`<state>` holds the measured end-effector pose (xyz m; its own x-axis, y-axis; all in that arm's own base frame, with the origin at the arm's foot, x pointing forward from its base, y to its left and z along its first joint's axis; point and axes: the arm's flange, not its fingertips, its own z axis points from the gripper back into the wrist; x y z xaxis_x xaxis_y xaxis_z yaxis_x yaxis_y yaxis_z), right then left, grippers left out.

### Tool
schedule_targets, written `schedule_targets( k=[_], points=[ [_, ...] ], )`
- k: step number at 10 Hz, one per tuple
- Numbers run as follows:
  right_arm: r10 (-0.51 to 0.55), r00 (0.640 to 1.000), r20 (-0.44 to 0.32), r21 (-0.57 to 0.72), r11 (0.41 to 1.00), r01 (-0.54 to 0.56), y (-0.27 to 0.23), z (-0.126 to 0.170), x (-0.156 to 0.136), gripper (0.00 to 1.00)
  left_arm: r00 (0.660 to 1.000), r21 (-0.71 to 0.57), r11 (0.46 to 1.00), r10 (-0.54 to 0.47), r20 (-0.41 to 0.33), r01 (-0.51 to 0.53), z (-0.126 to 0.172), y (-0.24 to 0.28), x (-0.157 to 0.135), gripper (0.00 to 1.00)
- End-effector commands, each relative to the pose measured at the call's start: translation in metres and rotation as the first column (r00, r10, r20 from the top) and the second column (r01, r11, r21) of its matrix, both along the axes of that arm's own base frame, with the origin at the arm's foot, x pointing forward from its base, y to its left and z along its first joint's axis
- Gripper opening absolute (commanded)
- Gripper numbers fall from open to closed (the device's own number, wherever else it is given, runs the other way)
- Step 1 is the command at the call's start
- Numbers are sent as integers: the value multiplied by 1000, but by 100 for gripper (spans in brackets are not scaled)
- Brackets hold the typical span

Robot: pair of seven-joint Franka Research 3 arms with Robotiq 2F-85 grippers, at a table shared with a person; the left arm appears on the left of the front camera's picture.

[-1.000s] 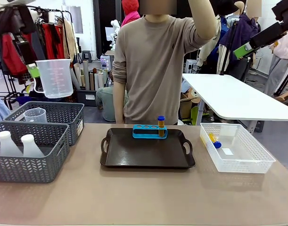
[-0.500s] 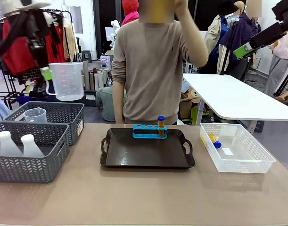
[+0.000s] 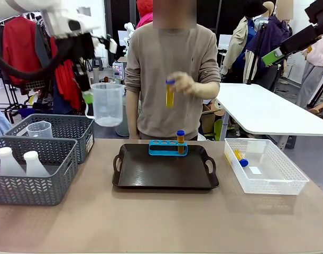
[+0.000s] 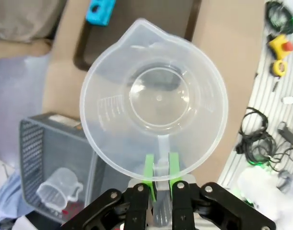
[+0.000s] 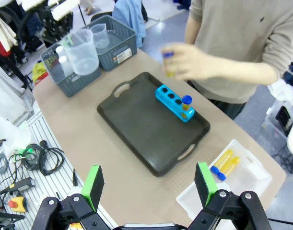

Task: Prepare the laboratory tools.
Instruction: Pick up one Large Measuring Cup and place it on the Handle tray.

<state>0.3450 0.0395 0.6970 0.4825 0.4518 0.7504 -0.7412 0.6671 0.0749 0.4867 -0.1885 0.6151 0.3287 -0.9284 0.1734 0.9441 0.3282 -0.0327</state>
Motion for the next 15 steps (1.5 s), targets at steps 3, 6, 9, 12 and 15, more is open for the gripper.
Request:
schedule_targets(
  k=[3, 6, 9, 12, 15],
  points=[
    [4, 1000, 1, 5, 1000, -4, 0, 0, 0, 100, 1000, -12, 1000, -10, -16, 10, -7, 0, 2, 0],
    [4, 1000, 1, 5, 1000, -4, 0, 0, 0, 100, 999, -39, 999, 32, 16, -31, 18, 35, -18, 0],
    [4, 1000, 1, 5, 1000, -4, 0, 0, 0, 100, 999, -21, 999, 41, 35, -40, 31, 52, -32, 0],
    [4, 1000, 1, 5, 1000, -4, 0, 0, 0, 100, 996, -15, 998, 65, 59, -65, 38, 63, -38, 0],
    [4, 1000, 1, 5, 1000, -4, 0, 0, 0, 100, 995, -32, 997, 72, 62, -70, 44, 65, -39, 0]
  ],
)
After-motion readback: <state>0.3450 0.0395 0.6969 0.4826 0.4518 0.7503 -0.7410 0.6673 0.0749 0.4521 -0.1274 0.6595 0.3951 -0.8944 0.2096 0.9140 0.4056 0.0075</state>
